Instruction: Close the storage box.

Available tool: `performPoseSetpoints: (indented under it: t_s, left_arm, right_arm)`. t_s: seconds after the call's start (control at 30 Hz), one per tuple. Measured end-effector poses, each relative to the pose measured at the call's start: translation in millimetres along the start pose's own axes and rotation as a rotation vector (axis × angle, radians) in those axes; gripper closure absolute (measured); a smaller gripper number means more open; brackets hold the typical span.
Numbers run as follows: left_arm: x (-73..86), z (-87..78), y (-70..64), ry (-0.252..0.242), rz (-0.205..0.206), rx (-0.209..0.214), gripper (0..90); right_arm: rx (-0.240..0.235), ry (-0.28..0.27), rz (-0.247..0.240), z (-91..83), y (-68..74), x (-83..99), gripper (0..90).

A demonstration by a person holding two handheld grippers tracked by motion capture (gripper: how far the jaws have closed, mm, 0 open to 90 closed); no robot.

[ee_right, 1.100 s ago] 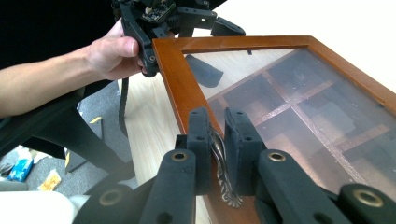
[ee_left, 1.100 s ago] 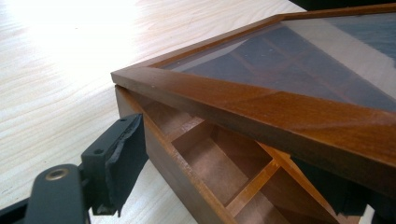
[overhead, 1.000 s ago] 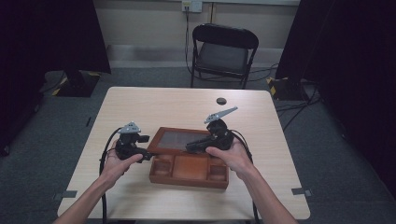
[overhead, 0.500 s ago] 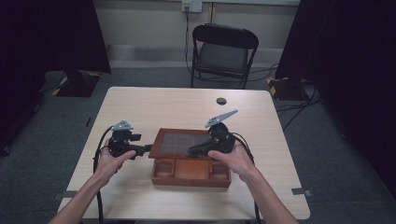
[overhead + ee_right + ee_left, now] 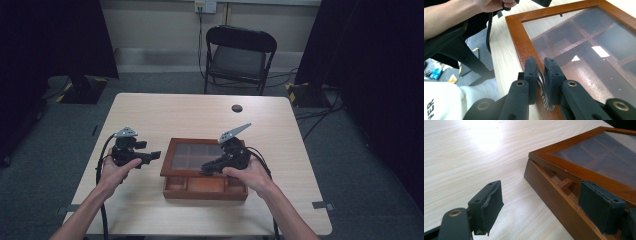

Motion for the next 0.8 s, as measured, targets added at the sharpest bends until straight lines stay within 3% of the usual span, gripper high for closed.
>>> performPoseSetpoints:
  t_s: [0.23,0.8]
  left_arm:
    - [-0.4,0.1,0.0,-0.004,0.0,-0.003,19.3]
    - [1.9,3.0,-1.8,0.009,0.014,-0.004,19.3]
  right_arm:
    - [-0.003,0.05,-0.009,10.2,1.2,11.3,81.7]
    - [0.002,0.085,-0.003,23.4,0.5,24.7,81.8]
Point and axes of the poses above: each handheld gripper's, and its own axes: z roughly forward along the jaws, x roughly out of its underside, y roughly to its left, the point moved 9 cm from there along z, roughly forward along the jaws, and after that the axes turned 5 degrees about -z, right-handed, at the moved point
